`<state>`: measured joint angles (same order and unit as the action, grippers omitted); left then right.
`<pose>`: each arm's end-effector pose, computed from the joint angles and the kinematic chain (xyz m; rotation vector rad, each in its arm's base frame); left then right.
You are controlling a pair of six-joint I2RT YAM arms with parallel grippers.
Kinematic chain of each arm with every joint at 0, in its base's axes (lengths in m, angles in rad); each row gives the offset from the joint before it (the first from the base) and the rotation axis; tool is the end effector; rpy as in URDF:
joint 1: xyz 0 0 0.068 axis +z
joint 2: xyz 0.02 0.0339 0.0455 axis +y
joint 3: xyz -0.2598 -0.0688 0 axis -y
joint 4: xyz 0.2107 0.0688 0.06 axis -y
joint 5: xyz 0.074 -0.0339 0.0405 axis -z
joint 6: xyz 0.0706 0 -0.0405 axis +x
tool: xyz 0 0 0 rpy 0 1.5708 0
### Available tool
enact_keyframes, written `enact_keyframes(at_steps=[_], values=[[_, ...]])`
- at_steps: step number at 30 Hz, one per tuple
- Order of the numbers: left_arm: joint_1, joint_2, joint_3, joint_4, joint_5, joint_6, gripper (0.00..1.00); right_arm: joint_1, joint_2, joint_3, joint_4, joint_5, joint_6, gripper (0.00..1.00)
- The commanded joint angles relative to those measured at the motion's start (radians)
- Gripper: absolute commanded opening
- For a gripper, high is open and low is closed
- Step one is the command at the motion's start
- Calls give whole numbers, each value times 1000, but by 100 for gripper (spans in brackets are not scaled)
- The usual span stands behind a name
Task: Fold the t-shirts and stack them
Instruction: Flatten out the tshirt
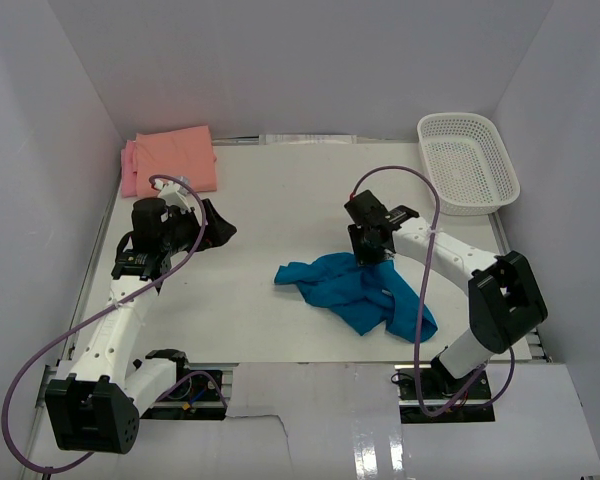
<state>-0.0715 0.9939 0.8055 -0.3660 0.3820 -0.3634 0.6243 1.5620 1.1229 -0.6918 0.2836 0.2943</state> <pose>0.2127 -0.0416 0.2773 -0.0832 2.1502 -0.6610 0.2503 0.1560 0.2097 -0.3484 2.6021 -0.0757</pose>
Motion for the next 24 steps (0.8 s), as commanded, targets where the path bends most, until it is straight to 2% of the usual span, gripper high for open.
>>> enact_keyframes(at_steps=[1,5,12,15,18,22,24], values=[[-4,-11,27,-1,9,12,98,3,20,32,40,46,-6,47],[-4,-9,27,-1,9,14,98,3,20,34,26,103,9,41],[-4,-12,27,-2,6,12,98,3,20,28,9,160,25,45],[-4,-12,27,-2,9,15,98,2,30,20,11,164,28,35],[-4,-9,29,-4,9,15,98,2,40,23,6,177,35,8],[-4,-9,29,-4,5,17,98,2,33,87,14,146,19,8],[-4,-6,31,-4,3,15,98,2,52,212,24,102,-27,8]])
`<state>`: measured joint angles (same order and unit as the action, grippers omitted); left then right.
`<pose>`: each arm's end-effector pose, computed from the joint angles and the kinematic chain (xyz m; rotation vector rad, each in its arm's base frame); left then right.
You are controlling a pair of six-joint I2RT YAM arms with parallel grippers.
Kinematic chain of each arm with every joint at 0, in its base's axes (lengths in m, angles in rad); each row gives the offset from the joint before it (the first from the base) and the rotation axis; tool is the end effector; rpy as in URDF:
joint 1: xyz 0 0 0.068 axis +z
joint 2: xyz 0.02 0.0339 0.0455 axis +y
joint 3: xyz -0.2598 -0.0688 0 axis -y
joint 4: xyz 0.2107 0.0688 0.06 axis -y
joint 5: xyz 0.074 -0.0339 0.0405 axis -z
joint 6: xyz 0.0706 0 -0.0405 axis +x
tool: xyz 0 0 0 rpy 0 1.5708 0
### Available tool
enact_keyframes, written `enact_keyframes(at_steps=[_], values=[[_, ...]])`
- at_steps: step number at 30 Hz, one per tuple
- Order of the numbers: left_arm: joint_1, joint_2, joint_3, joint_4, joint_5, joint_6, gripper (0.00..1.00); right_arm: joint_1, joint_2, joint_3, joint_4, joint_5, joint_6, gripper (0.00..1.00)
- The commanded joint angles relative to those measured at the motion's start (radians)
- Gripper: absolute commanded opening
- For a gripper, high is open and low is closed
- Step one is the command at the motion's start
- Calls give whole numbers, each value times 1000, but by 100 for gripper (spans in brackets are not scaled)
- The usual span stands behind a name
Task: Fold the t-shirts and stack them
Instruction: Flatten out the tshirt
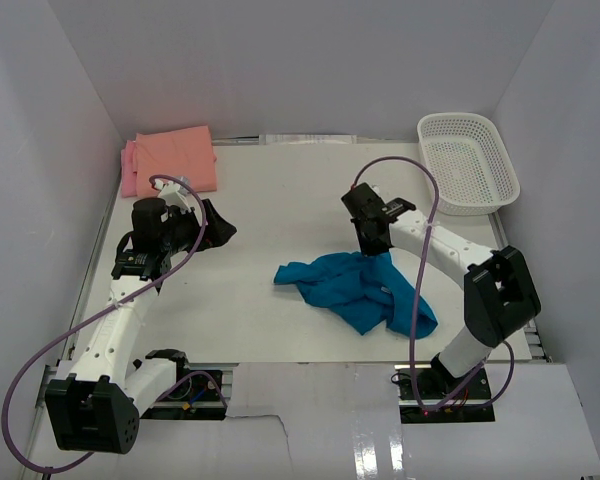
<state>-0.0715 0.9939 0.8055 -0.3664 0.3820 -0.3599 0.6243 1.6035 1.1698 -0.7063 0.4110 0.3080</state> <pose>0.2127 -0.0416 0.2772 -0.0795 2.1502 -0.6590 0.2622 0.1541 0.2130 -0.2889 2.5551 -0.2257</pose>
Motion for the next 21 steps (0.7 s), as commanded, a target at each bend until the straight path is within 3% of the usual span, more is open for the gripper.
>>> enact_keyframes(at_steps=[1,6,7,10,13,14,17,21], values=[[-4,-6,31,-6,3,13,98,2,54,229,38,-91,-58,8],[-4,-5,31,-8,-17,15,98,23,260,725,-34,-624,-118,8],[-4,-5,31,-11,-18,16,98,35,324,898,-57,-674,-118,8],[-4,-8,32,-16,-32,16,98,110,397,1158,-153,-874,-138,8],[-2,-14,34,-20,-52,13,98,159,276,1090,-102,-1032,-155,8],[-4,-17,34,-22,-60,12,98,160,221,935,-60,-1037,-149,8],[-4,-28,37,-26,-84,6,98,111,43,712,44,-1048,-127,8],[-4,-46,40,-29,-115,4,98,75,-25,616,4,-1019,-156,8]])
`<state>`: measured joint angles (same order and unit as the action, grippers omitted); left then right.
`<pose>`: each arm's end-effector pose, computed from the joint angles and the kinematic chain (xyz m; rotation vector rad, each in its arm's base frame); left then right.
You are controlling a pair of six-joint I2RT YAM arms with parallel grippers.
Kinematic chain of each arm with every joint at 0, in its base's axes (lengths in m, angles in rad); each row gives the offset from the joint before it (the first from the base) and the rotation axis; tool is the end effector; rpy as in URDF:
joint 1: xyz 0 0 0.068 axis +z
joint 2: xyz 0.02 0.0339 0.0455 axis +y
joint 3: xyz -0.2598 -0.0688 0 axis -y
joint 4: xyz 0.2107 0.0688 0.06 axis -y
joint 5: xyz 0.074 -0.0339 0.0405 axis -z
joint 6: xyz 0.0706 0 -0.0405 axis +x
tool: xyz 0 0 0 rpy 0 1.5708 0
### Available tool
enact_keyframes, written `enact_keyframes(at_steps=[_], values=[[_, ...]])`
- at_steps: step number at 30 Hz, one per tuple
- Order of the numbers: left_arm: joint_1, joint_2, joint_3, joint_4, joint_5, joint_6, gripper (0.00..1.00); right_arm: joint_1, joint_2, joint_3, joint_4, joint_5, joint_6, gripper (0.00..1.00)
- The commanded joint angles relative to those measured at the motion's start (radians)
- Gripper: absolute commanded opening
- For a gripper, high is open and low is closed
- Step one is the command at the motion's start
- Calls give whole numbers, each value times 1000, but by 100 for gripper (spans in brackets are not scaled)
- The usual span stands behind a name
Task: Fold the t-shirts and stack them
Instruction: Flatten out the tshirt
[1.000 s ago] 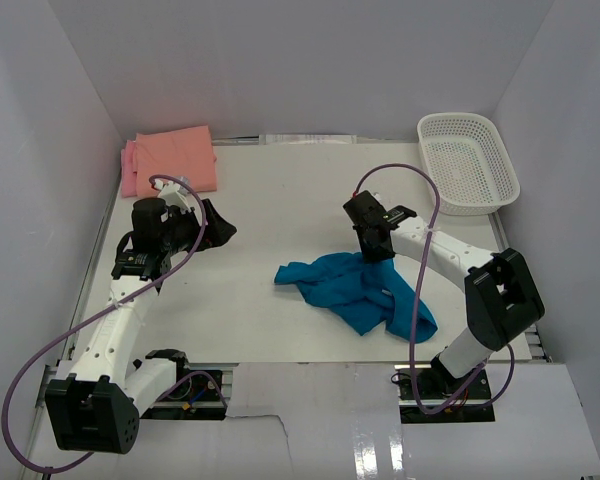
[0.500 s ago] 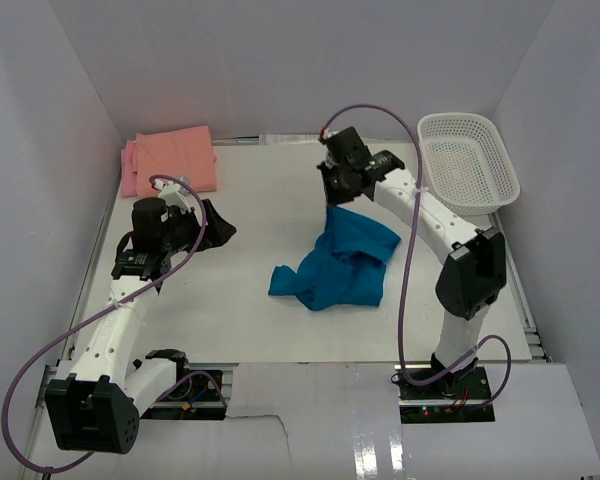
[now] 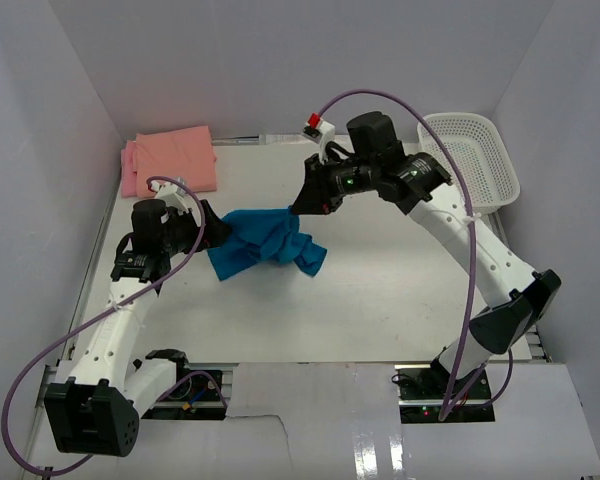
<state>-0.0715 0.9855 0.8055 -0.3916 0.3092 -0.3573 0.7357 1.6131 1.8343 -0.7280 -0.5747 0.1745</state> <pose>0.2112 -0.0367 0.2750 -0.1258 2.1644 -0.5798 0.2262 0.2566 0.4132 -0.9601 1.9733 1.1333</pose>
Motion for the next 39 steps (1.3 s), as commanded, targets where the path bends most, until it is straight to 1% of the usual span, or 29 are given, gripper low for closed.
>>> enact_keyframes(at_steps=[1,2,7,10,13,15,17,18,19,22,23,26,28,29,30,31,32,34,36,37,38,39], values=[[-4,-45,40,-6,-45,0,98,-35,-42,-70,21,-27,-23,8],[-4,-50,41,-6,-53,-2,98,-35,-48,-123,28,-28,-26,8],[-4,-47,38,-1,-41,-2,98,-35,-110,-270,114,-77,-9,8],[-4,-33,41,0,-29,-2,98,-38,-140,-290,116,-4,-9,8],[-4,-25,44,2,-24,-3,98,-106,-189,-302,111,104,20,8],[-4,-24,46,2,-22,-3,98,-186,-219,-300,105,171,28,8],[-4,-24,43,7,-1,-2,98,-249,-251,-270,84,225,33,8],[-4,-21,41,11,-1,0,98,-266,-263,-261,84,233,33,8],[-4,-18,38,17,28,1,98,-280,-274,-247,84,236,30,8],[-4,2,38,37,86,-2,98,-324,-268,-109,67,234,5,8],[-4,10,40,42,105,-3,98,-340,-254,5,59,231,-10,8],[-4,34,46,63,171,-5,98,-346,-171,202,42,227,-13,8],[-7,51,53,65,197,-5,98,-346,-194,189,105,228,5,8],[-17,68,66,66,217,-5,98,-346,-253,156,218,264,20,8],[-25,79,70,63,223,-3,98,-346,-284,72,275,285,42,8],[-33,87,78,62,228,-2,98,-346,-315,39,326,303,46,8],[-56,105,92,59,222,-2,98,-346,-355,20,382,355,51,8],[-82,119,109,45,208,3,98,-346,-374,31,403,383,30,8],[-117,130,132,34,183,8,98,-346,-406,31,452,377,5,8],[-126,131,136,33,179,11,98,-346,-426,-15,490,359,-12,8],[-142,131,142,33,171,12,98,-346,-473,-45,572,305,-16,8],[-146,131,147,31,160,11,98,-346,-493,-76,611,271,-18,8]])
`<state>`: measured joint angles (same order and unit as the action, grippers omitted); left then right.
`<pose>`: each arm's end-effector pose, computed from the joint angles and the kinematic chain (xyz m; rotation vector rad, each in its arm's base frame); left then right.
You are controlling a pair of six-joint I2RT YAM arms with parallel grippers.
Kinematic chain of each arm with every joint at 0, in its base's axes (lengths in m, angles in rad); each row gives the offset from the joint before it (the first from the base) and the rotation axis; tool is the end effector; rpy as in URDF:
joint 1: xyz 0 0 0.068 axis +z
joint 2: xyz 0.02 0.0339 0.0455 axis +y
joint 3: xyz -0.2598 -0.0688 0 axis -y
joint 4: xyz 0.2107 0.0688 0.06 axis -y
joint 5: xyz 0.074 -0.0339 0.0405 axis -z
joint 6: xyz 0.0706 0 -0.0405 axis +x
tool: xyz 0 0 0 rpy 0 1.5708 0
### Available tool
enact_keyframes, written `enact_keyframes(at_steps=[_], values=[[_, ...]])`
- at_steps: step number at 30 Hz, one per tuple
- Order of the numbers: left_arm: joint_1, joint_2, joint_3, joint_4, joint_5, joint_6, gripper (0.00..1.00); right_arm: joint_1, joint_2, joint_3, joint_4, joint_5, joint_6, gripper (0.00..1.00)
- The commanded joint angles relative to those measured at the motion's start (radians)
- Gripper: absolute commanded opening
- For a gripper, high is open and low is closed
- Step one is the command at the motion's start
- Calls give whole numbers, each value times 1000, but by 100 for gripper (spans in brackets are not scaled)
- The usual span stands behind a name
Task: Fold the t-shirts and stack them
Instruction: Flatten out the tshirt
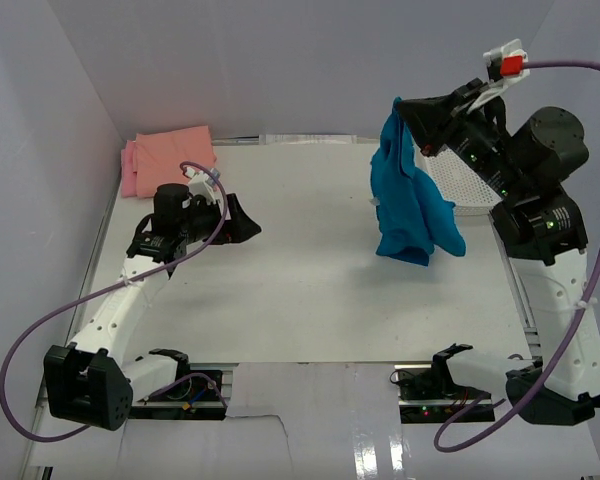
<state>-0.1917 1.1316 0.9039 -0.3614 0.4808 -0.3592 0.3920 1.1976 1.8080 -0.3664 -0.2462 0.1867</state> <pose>0.2313 -0.0781 0.2836 0.1024 2.2000 -0.8326 0.1799 0.0930 0.5598 -0.3501 1.3179 0.6514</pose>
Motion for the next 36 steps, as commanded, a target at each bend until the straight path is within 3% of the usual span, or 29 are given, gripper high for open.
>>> enact_keyframes(at_steps=[1,5,8,12,16,20,24,27,31,36], values=[[-31,-16,49,-1,-13,14,98,-2,-93,-85,277,-94,-23,8],[-40,-29,41,-5,-30,17,98,-1,-70,-52,297,-388,17,8],[-43,-39,29,-11,-51,19,98,-1,-61,-73,392,-508,69,8],[-41,-47,29,-16,-67,19,98,-1,-26,-21,414,-519,99,8],[-43,-59,35,-20,-105,17,98,-1,141,155,171,-400,51,8],[-43,-102,47,-49,-206,9,98,-1,218,163,48,-312,17,8],[-41,-144,75,-94,-379,0,98,-1,211,-52,17,-372,54,8],[-41,-164,81,-105,-418,3,98,8,188,-209,-20,-421,82,8],[-41,-144,72,-100,-398,9,98,38,157,-546,7,-413,89,8],[-41,-104,52,-83,-352,9,98,114,259,-632,52,-446,86,8]])
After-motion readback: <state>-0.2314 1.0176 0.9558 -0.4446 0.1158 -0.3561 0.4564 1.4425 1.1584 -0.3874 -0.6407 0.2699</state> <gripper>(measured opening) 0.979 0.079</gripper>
